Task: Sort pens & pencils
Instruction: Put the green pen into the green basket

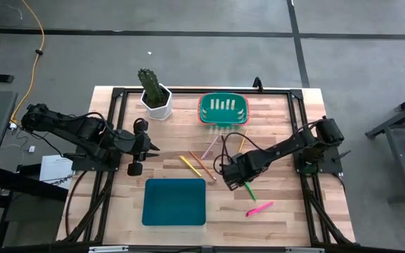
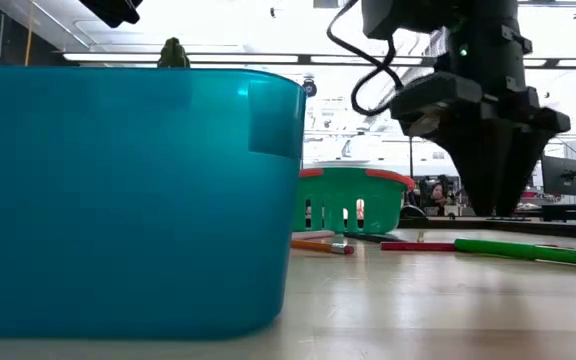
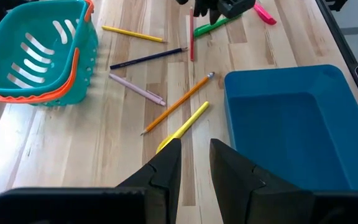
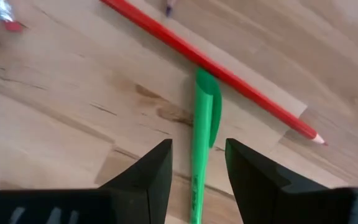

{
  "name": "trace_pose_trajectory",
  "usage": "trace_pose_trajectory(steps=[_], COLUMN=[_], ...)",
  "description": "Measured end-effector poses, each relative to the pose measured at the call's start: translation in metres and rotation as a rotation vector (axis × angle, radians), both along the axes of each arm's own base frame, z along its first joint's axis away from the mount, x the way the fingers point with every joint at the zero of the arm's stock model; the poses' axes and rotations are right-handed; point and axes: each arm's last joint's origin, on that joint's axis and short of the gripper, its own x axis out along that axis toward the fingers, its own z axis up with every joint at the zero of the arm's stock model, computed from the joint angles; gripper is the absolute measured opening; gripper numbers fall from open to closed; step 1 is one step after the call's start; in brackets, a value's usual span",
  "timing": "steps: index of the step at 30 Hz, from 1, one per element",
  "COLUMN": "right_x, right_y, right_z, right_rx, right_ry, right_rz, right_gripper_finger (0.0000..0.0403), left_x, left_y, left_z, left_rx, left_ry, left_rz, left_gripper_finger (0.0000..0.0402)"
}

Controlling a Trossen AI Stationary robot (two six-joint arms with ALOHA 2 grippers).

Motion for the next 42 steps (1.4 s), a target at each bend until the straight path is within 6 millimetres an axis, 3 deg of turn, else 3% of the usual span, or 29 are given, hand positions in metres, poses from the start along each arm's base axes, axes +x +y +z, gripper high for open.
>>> trace_pose_trajectory(steps=[21, 42], right_x=[-0.007, -0.007], right_y=[0.003, -0.004], right_z=[-0.025, -0.026], right_rx=[0.067, 0.06], right_ry=[-0.036, -0.023], right_rz=[-0.032, -0.038], right_gripper_finger=[0.0139, 0.0139], left_x=[-0.001, -0.001], left_y=[0.0, 0.0], left_z=[-0.001, -0.001], left_rx=[0.002, 0.001], left_ry=[0.011, 0.009], left_rz=[0.001, 0.005], left_gripper_finger=[0.0072, 0.0072])
